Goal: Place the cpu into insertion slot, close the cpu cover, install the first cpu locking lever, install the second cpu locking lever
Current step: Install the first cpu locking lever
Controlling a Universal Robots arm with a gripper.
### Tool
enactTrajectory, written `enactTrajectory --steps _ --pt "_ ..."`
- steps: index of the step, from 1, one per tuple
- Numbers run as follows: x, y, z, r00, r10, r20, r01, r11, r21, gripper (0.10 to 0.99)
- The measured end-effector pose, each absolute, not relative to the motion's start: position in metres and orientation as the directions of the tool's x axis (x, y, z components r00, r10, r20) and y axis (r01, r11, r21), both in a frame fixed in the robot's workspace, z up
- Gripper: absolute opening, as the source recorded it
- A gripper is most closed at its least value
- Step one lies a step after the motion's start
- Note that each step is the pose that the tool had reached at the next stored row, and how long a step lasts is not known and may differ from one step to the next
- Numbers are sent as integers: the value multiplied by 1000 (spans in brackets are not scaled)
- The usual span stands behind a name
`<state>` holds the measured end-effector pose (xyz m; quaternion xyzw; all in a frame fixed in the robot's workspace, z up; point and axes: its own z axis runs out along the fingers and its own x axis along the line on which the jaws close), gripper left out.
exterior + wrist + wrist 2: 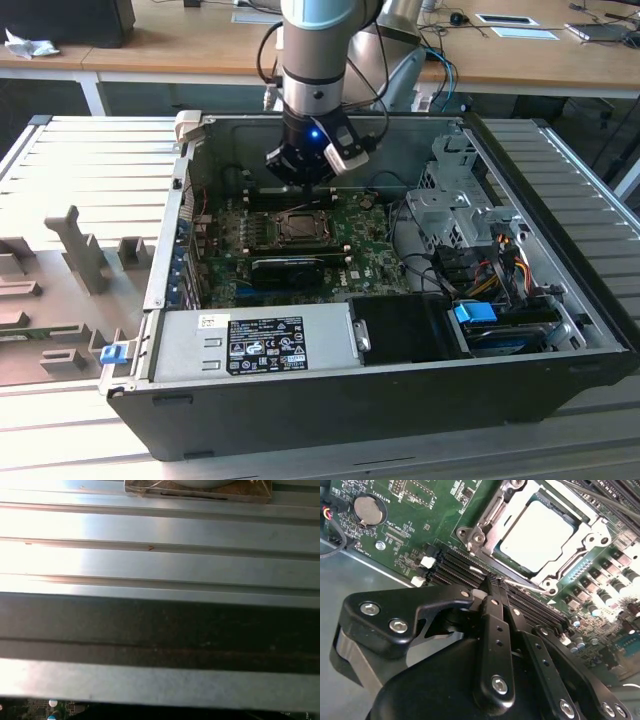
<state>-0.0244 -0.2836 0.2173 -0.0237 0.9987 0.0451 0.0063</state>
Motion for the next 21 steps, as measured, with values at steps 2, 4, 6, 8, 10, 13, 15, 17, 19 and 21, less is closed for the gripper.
enactTrajectory --steps 2,4,6,8,10,13,15,17,19,21 --pt "-24 -283 216 -999 -47 -15 -48 995 90 106" --pt "-23 -283 213 -999 -47 -15 -48 995 90 106" --pt "-22 -283 211 -999 -47 -15 -48 995 89 106" --pt "-20 -283 209 -999 -47 -15 -48 995 89 106" --pt "-19 -283 209 -999 -47 -15 -48 995 88 106" --pt "-19 -284 208 -999 -47 -15 -48 995 89 106" --pt "-19 -284 207 -999 -47 -15 -48 995 89 106" --pt "-18 -284 205 -999 -47 -15 -48 995 89 106" --pt "-18 -284 204 -999 -47 -14 -48 995 88 106" --pt "-18 -284 203 -999 -47 -14 -48 995 88 106"
